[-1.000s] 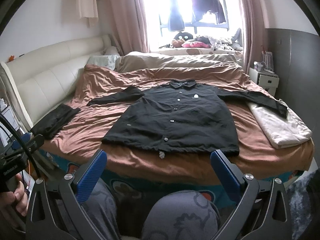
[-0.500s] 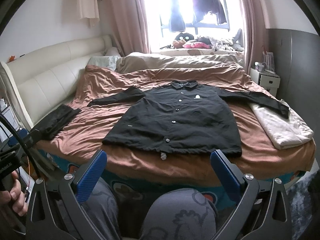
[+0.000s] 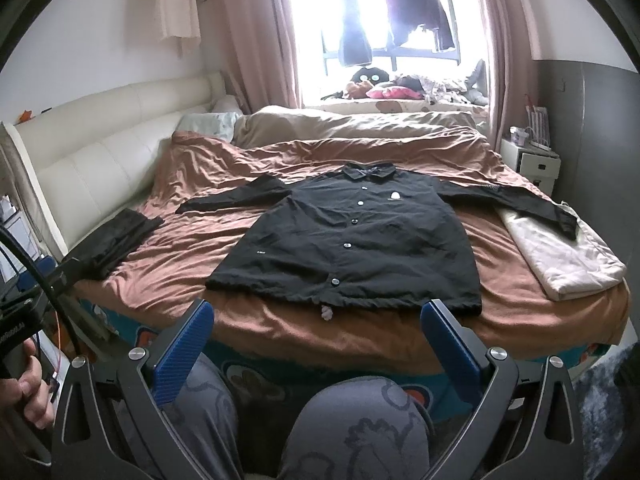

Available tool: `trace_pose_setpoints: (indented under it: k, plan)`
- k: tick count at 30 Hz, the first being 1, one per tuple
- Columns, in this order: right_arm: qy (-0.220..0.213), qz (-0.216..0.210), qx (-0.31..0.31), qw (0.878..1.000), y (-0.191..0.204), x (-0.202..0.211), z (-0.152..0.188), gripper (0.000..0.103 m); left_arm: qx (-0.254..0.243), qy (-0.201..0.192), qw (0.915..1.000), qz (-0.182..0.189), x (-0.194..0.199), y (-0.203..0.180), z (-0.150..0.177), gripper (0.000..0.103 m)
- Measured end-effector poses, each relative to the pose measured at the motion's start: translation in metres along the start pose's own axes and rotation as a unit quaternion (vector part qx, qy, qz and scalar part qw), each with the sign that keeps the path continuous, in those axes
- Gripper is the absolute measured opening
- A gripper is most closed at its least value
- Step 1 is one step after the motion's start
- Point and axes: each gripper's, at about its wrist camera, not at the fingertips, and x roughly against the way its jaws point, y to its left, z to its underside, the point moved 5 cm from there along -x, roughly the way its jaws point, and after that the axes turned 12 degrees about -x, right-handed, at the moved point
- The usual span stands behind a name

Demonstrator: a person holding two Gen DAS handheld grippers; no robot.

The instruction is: Fold large clothes

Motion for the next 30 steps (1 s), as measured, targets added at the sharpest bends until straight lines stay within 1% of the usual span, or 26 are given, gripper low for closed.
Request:
trace_pose_setpoints:
  k: [4,6,10,21,27,30]
  plan:
    - [-0.001,-0.002,0.0,1.0,0.001,0.001,0.002,0.103,0.0,-0.002,1.0,0.001,0.003,0.0,0.001,0.097]
    - [-0.003,-0.001,-0.001,1.0,0.0,0.001,-0.004,0.103,0.001,-0.003,1.0,0.002,0.002,-0.001,0.001,0.096]
    - [-0.003,0.0,0.0,1.0,-0.001,0.0,-0.005,0.103,0.001,-0.003,1.0,0.002,0.004,-0.001,0.001,0.096]
    - [-0.006,0.003,-0.002,1.0,0.002,0.001,-0.001,0.103,0.001,0.003,1.0,0.006,0.002,-0.002,0.003,0.096]
    - [0.008,-0.001,-0.007,1.0,0.0,-0.014,-0.008,0.103,-0.001,0.013,0.9998,0.012,-0.012,0.002,0.0,0.096]
    - [0.018,-0.004,-0.014,1.0,-0.003,-0.027,-0.014,0.103,0.008,0.014,0.9997,0.017,-0.023,0.008,0.0,0.096]
